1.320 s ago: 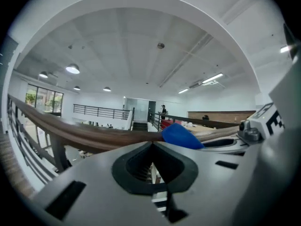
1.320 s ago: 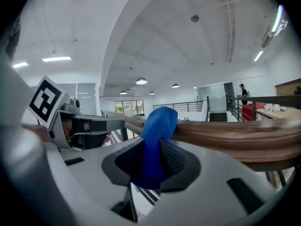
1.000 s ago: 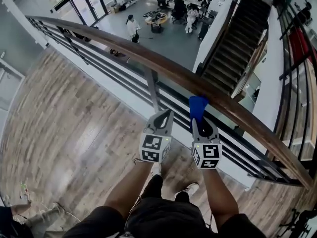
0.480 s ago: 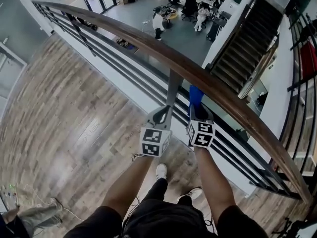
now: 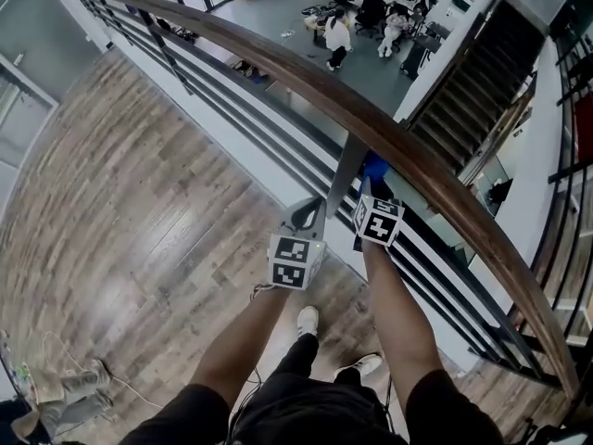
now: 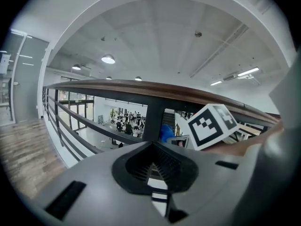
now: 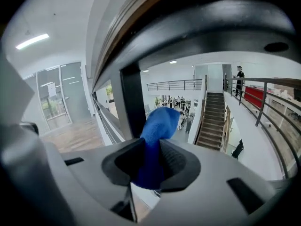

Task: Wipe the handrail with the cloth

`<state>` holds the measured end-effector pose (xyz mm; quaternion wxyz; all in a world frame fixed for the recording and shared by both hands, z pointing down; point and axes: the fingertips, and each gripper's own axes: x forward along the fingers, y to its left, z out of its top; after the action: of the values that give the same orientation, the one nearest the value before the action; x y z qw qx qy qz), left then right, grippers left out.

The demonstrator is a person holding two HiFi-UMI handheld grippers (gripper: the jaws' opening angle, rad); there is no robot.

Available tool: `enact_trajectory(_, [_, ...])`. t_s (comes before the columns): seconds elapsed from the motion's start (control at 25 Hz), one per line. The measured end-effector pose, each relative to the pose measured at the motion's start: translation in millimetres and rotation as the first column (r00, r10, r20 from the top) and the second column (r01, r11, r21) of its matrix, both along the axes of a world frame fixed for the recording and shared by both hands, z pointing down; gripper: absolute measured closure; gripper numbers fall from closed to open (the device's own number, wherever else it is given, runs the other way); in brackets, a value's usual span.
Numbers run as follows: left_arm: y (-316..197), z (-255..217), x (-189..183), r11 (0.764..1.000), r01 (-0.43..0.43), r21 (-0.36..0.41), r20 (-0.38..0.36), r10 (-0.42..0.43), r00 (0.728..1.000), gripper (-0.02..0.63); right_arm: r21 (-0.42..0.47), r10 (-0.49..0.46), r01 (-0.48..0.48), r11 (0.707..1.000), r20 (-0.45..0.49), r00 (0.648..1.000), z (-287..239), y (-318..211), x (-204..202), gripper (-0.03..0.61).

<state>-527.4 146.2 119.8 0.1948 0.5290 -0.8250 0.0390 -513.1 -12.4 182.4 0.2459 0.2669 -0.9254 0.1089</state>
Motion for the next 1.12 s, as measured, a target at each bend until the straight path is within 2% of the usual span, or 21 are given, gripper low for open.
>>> enact_trajectory(0.32, [14, 12, -12, 1.0, 0.007, -0.016, -0.003, -0.007, 1.0, 0.611, 0.014, 0.006, -0.005, 1.0, -0.073, 0.997, 21, 0, -22, 0.479])
enact_trajectory(0.52, [10, 12, -2, 1.0, -0.001, -0.022, -0.022, 0.0, 1.0, 0.611, 0.005, 0.009, -0.008, 1.0, -0.083, 0.997, 19, -4, -15, 0.479])
enact_trajectory(0.64, [7, 1, 7, 1.0, -0.003, 0.011, -0.068, 0.004, 0.998, 0.611, 0.0, 0.008, -0.008, 1.0, -0.077, 0.997, 18, -4, -11, 0.479])
enact_trajectory(0.76, [1, -6, 15, 0.999, -0.003, 0.034, -0.084, 0.006, 0.996, 0.611, -0.017, 0.016, -0.017, 1.0, -0.07, 0.997, 18, -7, -3, 0.479])
enact_trajectory(1.12, [-11, -10, 40, 0.998, -0.042, 0.036, -0.087, 0.045, 0.995, 0.611, -0.037, 0.06, -0.062, 0.997, -0.066, 0.996, 17, -17, 34, 0.479])
